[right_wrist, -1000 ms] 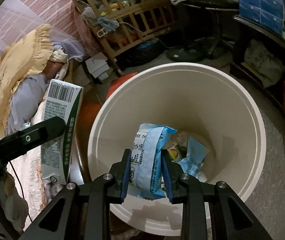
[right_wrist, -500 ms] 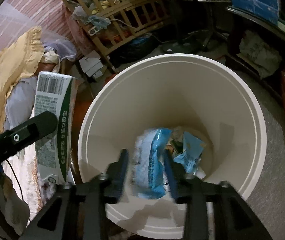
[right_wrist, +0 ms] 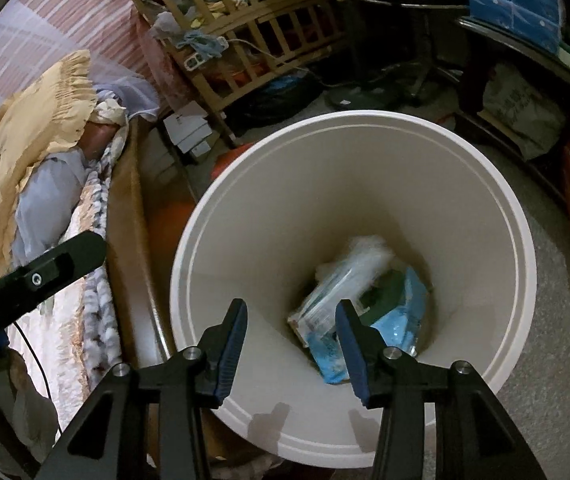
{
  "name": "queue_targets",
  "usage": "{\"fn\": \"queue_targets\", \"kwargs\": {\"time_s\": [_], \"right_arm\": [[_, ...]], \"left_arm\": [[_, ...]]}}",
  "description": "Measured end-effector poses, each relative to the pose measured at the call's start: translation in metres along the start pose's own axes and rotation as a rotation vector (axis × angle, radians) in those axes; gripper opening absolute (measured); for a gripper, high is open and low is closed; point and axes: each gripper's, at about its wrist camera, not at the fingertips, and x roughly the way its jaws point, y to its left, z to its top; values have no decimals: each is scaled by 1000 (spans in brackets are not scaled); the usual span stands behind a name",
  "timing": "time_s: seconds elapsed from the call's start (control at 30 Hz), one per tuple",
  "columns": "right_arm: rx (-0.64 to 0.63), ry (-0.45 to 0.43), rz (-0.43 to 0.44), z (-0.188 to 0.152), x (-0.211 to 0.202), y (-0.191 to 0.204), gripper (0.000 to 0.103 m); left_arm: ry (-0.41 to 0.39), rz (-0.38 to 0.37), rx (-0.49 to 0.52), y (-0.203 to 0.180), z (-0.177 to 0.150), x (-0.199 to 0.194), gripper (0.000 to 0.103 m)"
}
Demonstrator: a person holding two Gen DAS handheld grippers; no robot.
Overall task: Collect trash
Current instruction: 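Move both open tools back over the trash on the bed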
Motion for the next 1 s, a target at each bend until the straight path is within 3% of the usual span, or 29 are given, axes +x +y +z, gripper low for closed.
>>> {"fn": "queue_targets", "kwargs": {"time_s": [0.47, 0.6, 1.0], "right_arm": [[-103, -14, 50, -2, -8, 63, 48], [-145, -18, 76, -2, -8, 91, 57], [-279, 10, 162, -10, 7, 189, 59]], "left_arm": [[-100, 206, -15, 54, -27, -56, 64], [-120, 269, -39, 79, -35, -74, 64], [-154, 420, -140, 159, -67, -129, 64]]}}
